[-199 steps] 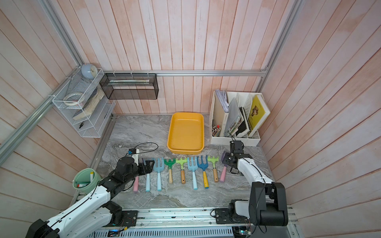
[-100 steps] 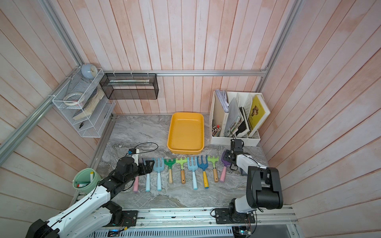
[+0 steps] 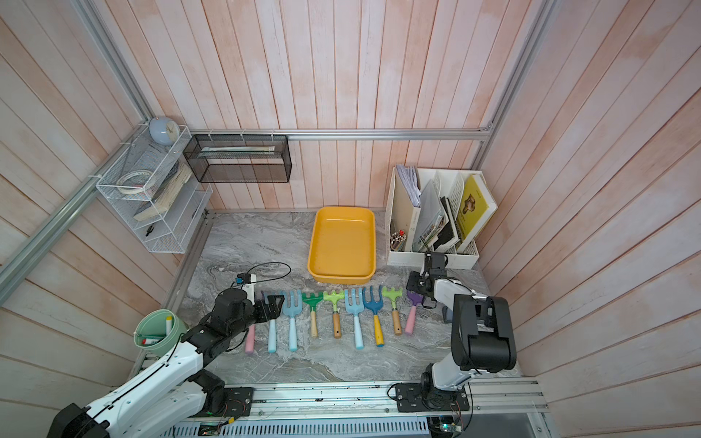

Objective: Take the hand rake out of the storage box
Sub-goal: Place the rake at the center of the board.

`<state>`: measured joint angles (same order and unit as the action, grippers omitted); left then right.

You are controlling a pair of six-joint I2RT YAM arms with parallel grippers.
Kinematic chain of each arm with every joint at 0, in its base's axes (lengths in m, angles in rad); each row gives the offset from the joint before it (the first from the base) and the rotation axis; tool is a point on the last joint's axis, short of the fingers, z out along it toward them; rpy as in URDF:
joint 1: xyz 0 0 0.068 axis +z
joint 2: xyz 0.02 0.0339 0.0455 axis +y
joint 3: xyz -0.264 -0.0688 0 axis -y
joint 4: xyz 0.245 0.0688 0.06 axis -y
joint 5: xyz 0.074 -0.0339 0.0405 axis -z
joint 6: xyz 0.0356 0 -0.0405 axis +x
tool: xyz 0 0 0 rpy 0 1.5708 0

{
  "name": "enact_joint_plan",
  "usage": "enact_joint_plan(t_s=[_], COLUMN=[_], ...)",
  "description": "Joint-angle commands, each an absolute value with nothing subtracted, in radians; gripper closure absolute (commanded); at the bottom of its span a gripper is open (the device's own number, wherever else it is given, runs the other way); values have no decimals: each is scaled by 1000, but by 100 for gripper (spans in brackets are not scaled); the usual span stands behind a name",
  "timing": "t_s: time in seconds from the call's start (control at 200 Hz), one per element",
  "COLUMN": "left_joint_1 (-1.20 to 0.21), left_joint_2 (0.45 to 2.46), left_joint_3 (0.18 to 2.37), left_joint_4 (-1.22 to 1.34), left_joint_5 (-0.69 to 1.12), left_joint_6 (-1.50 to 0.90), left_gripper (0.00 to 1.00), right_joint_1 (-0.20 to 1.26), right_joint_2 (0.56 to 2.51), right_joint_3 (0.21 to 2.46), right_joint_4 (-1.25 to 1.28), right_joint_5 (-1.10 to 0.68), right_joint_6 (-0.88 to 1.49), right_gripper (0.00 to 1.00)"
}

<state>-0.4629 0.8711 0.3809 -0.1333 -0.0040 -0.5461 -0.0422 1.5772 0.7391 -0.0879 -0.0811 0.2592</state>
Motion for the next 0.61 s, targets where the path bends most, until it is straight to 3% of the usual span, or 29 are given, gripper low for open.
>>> enact_joint_plan(t_s=[0.0,0.07,0.225,0.6], left_joint_1=[-457,-457,-458,-457], left_joint_2=[864,864,865,869], left_joint_3=[368,368,368,368], left_joint_4=[-115,-115,-115,-112], left_joint_5=[-2,-3,-3,-2], left_joint_6=[-551,-551,-551,-551], left_gripper=[0,0,0,0], right_joint_1=[-48,-46,-48,-48], right_joint_2=[1620,1643,1669,1653], right_joint_3=[774,789,813,818], right_joint_4=[-77,-88,-117,-151], right_joint_5=[-161,-175,-155,-94], right_joint_6=[222,219,212,165], right_gripper=[43,46,65,67])
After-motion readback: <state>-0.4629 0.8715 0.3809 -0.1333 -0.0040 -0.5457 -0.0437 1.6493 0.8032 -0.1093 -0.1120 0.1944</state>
